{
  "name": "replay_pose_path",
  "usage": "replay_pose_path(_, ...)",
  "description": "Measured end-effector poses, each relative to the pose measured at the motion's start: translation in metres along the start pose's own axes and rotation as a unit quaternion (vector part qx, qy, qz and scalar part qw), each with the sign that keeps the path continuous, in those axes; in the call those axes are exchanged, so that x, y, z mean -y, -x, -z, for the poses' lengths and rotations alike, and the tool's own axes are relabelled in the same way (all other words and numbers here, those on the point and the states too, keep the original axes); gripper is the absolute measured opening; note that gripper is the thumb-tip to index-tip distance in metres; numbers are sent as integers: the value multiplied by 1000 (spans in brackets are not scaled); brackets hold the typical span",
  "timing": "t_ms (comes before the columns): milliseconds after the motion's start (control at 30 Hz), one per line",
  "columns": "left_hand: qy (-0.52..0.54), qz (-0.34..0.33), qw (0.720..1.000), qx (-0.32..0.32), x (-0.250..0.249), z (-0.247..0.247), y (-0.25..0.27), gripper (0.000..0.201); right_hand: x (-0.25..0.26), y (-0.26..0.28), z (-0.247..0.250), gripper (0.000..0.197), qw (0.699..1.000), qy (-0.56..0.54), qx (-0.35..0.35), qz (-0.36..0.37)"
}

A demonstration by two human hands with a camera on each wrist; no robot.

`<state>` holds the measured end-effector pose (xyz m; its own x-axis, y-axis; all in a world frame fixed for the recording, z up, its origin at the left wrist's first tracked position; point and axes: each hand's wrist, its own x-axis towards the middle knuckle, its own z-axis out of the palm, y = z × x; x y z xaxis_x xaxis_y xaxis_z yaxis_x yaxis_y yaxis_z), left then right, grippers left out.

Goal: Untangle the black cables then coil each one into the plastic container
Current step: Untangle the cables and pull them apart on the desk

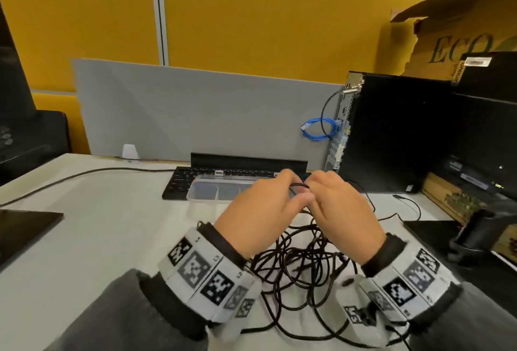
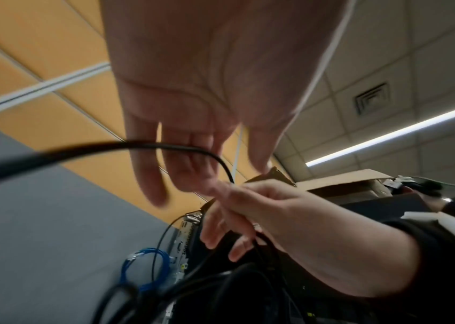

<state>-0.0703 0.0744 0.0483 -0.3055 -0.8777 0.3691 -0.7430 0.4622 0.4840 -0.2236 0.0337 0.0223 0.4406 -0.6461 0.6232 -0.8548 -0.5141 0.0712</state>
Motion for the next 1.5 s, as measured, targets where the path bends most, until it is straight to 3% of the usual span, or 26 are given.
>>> replay_pose_path(67,-5,-19,1000,-24,1,3,-7,25,3,1,3,46,1000,-25,-8,-2)
replay_pose_path(167,57,-33,989,-130,14,23,-6,26,-7,12,2,40,984,-34,169,-37)
replay_pose_path(233,158,-29,958,-238,22,50,-5,28,-25,22,-6,36,950,-37,301,-67)
replay_pose_path(300,239,2,911,-337,34,81,-6,30,-42,31,-13,32,921,-45,376,-91)
replay_pose_path(367,275,38,883,-379,52,108,-6,31,-55,36,-13,33,908,-52,399,-114)
replay_pose_path(433,225,76,896,-374,75,118,-7,31,-63,38,-10,33,922,-49,366,-120)
replay_pose_path(533,23,131,933,-333,105,112,-4,28,-61,38,-2,41,940,-98,307,-108)
replay_pose_path(633,-141,224,920,-290,130,103,2,30,-51,40,6,48,923,-147,339,-109)
replay_pose_path(700,-233,292,906,-199,139,97,6,29,-51,43,7,56,916,-157,352,-112)
replay_pose_path(767,-323,280,899,-93,139,82,8,34,-55,44,4,63,912,-171,353,-123)
replay_pose_path(833,-331,175,927,-25,123,58,10,46,-58,46,3,68,906,-191,354,-133)
replay_pose_path(900,-255,54,963,67,97,32,14,49,-57,47,1,64,901,-199,359,-137)
replay_pose_path(933,-219,32,966,133,86,19,15,47,-57,48,1,57,901,-197,360,-137)
replay_pose_path(1000,-181,58,946,264,77,-1,17,41,-59,50,1,46,903,-193,360,-135)
replay_pose_path(1100,-177,96,928,313,82,-8,15,23,-63,54,1,42,911,-182,345,-134)
replay_pose_path(1233,-96,106,956,255,102,5,7,19,-68,57,4,39,931,-179,275,-161)
replay_pose_path(1333,82,153,982,75,111,15,3,25,-69,61,7,48,936,-190,254,-154)
replay_pose_path(1400,238,203,949,-16,107,13,2,28,-66,64,9,50,930,-190,286,-135)
replay_pose_path(1500,424,253,866,-73,92,7,-2,21,-57,64,16,48,915,-178,348,-99)
